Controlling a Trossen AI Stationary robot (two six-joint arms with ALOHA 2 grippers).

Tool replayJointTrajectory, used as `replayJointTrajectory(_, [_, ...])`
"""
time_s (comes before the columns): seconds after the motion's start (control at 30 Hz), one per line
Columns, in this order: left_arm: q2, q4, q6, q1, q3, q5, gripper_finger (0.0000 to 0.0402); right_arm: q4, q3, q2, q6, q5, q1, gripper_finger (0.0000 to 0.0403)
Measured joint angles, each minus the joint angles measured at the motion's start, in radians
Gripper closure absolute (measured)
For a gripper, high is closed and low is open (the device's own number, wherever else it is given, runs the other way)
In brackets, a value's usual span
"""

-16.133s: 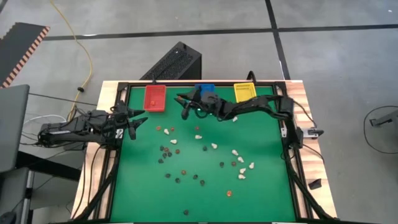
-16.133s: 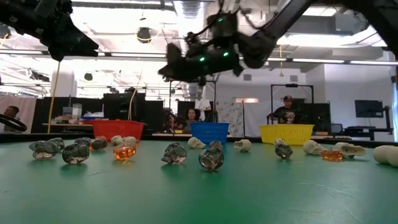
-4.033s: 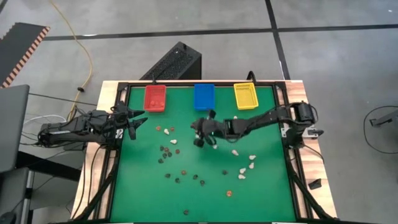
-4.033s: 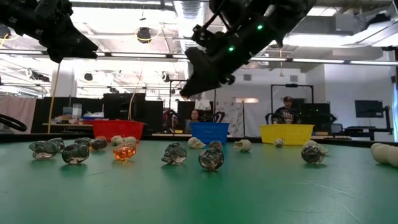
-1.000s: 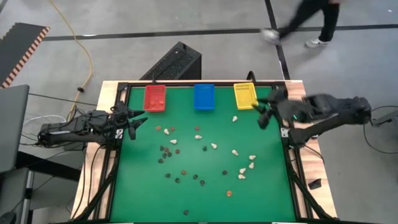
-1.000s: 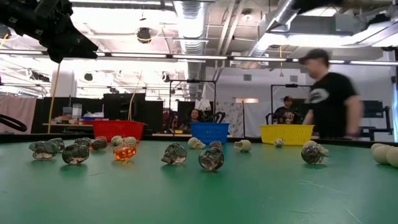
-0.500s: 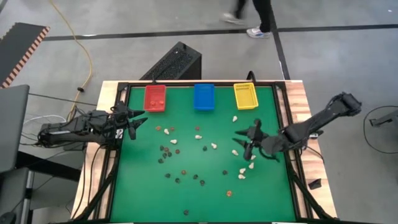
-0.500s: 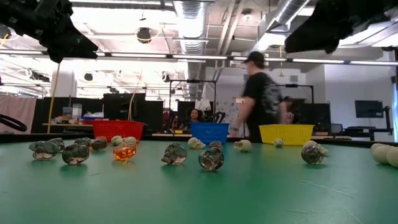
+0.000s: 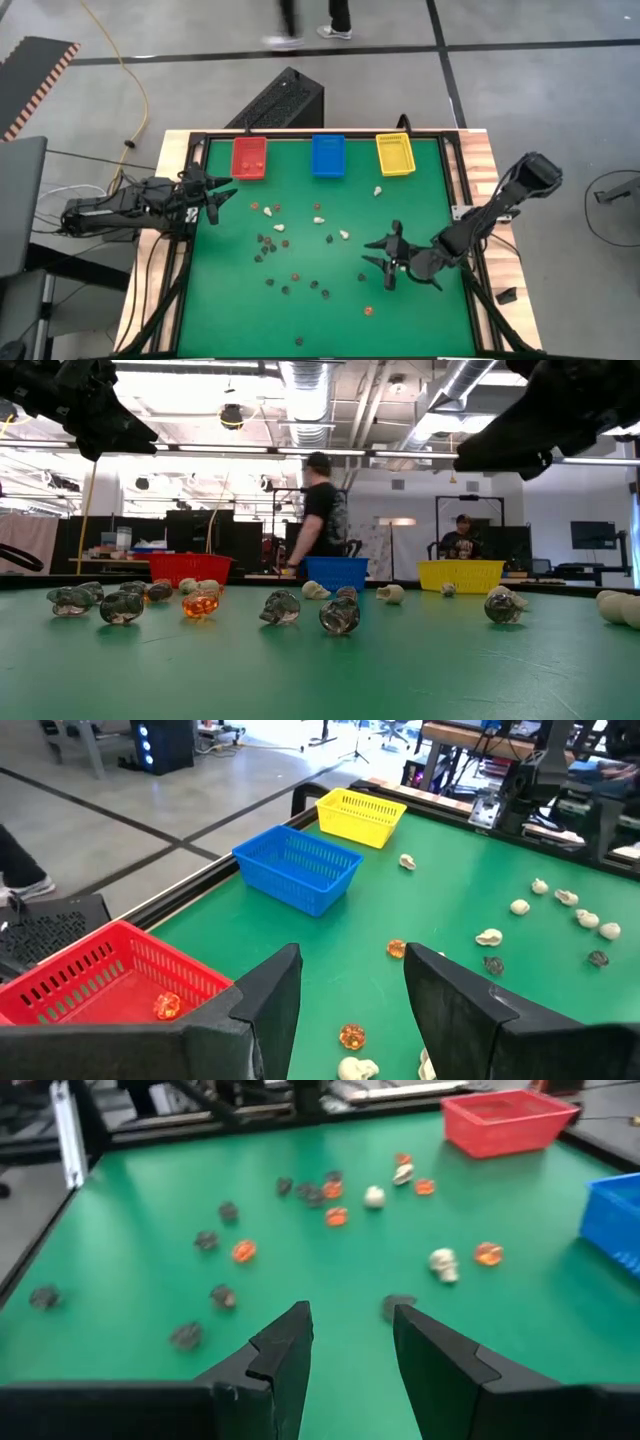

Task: Sort Halloween decoration
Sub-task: Put the orange pumpkin toy into the red bin

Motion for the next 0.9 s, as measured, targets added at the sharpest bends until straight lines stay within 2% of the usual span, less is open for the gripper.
replayJointTrajectory(0.23, [0.0, -0.001, 0.0, 0.0, 0.0, 0.0, 0.0233, 0.118, 0.001, 0.12, 0.05, -0.022, 0.026, 0.0229])
replayJointTrajectory(0.37, [0.0, -0.001, 0.0, 0.0, 0.0, 0.0, 0.0233, 0.153, 0.001, 0.179, 0.047, -0.02, -0.007, 0.0229])
replayJointTrajectory(0.53, [0.0, -0.004, -0.005, 0.0, 0.0, 0.0, 0.0233, 0.236, 0.026, 0.249, -0.077, -0.012, -0.125, 0.0224])
replayJointTrajectory(0.73, [0.0, -0.004, -0.007, 0.0, 0.0, 0.0, 0.0233, 0.246, 0.137, 0.343, -0.236, -0.107, -0.303, 0.0185])
replayJointTrajectory(0.9, [0.0, -0.004, -0.001, 0.0, 0.0, 0.0, 0.0233, 0.247, 0.232, 0.425, -0.271, -0.202, -0.432, 0.0164])
